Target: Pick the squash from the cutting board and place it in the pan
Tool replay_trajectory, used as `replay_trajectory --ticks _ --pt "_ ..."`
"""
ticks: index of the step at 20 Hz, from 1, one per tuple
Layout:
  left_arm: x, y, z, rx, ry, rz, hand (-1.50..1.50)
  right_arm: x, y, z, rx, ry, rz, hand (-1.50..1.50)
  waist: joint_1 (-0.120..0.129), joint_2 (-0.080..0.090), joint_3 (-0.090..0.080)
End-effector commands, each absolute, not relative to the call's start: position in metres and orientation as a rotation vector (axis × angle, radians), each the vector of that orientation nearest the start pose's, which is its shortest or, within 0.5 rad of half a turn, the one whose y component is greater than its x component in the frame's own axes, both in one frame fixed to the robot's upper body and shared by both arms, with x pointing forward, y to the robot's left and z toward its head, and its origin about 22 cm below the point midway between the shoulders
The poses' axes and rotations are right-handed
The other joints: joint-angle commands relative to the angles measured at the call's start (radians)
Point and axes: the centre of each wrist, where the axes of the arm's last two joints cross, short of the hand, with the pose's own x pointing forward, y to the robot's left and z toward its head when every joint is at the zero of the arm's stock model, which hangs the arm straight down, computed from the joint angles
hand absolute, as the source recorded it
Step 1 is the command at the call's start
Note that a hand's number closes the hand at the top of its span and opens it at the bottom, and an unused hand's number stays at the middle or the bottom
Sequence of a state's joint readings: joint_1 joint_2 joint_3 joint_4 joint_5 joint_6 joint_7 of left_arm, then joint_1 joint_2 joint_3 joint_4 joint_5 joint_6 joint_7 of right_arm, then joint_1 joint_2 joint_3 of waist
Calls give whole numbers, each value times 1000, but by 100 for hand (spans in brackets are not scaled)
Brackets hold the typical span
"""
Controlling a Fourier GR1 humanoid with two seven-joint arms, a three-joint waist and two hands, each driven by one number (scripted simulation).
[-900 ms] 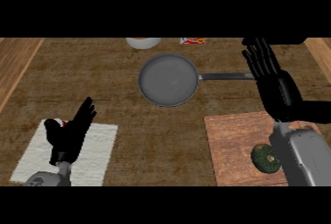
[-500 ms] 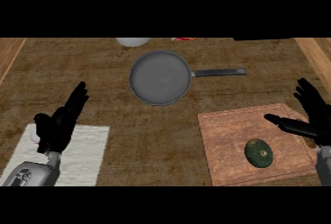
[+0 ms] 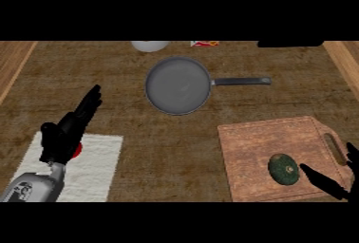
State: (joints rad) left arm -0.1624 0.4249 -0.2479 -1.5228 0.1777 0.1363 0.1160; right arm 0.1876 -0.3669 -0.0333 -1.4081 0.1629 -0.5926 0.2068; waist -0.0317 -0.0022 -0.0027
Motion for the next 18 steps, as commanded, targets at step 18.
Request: replay_trajectory --ticks 18 --pt "279 247 49 87 -1501 -365 0 250 -299 84 -599 -333 503 -150 51 6 1"
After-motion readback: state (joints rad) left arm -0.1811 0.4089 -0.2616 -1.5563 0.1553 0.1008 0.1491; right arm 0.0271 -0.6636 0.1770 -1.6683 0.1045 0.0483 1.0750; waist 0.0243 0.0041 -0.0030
